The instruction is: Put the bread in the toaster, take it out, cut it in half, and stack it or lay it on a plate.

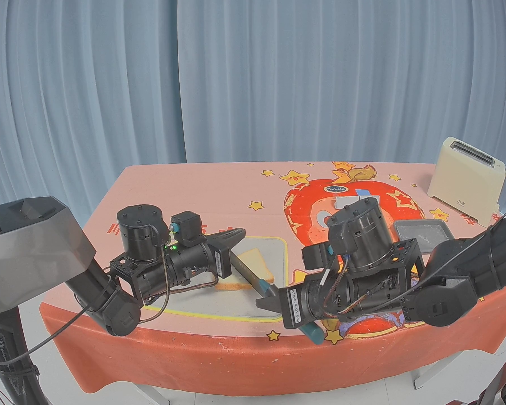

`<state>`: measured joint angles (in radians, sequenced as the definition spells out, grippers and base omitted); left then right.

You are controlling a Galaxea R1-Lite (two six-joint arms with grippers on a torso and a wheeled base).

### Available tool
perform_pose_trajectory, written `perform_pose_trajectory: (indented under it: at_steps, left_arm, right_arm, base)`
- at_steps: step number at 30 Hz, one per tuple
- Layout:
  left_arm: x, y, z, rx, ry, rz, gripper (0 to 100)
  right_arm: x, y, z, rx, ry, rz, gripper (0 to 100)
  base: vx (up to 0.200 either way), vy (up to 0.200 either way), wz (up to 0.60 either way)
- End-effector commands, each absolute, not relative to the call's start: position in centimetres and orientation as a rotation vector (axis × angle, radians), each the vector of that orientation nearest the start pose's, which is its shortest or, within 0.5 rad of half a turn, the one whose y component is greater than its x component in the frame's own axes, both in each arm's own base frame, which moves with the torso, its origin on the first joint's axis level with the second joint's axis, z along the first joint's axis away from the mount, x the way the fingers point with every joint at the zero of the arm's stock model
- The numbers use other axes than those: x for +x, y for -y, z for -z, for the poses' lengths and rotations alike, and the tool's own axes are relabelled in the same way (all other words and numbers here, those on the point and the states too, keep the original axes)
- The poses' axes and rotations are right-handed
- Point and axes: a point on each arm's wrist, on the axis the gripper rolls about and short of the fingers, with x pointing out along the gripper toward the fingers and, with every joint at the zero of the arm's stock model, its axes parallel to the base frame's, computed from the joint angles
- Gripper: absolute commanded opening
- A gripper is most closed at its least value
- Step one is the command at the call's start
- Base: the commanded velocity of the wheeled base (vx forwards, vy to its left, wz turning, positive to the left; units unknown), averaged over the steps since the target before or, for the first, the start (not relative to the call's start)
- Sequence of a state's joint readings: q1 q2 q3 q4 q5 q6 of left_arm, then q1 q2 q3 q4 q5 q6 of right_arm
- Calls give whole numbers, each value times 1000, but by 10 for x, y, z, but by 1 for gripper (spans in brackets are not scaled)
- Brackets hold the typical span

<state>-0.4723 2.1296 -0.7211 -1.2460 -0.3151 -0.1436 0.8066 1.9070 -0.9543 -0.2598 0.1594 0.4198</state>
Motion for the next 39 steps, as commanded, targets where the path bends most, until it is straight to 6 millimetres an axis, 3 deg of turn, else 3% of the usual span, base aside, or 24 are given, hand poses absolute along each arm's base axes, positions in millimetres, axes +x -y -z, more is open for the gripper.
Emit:
perform_pose_trajectory:
  at_steps: [1,7,13,17,22,28,35,39]
  left_arm:
    - [318,172,-84,-124,-206,778,0]
    - [311,175,-85,-122,-212,793,0]
    - [314,176,-73,-119,-239,776,0]
    - [317,176,-67,-117,-253,764,0]
    - [317,178,-75,-120,-224,775,0]
    - [311,180,-99,-125,-162,791,0]
    - [317,179,-84,-122,-189,742,0]
    - [318,181,-93,-131,-129,746,0]
  right_arm:
    - [234,-249,-114,136,-876,-757,0]
    - [234,-249,-116,142,-869,-759,0]
    - [234,-249,-121,150,-852,-764,0]
    - [234,-249,-115,140,-873,-757,0]
    - [234,-249,-110,127,-888,-752,0]
    - [234,-249,-115,139,-872,-756,0]
    - [234,-249,-119,150,-858,-760,0]
    - [235,-248,-121,160,-857,-757,0]
  base:
    - [0,0,0]
    - [0,0,0]
    - [0,0,0]
    - [0,0,0]
    - [0,0,0]
    - [0,0,0]
    - [0,0,0]
    - [0,0,0]
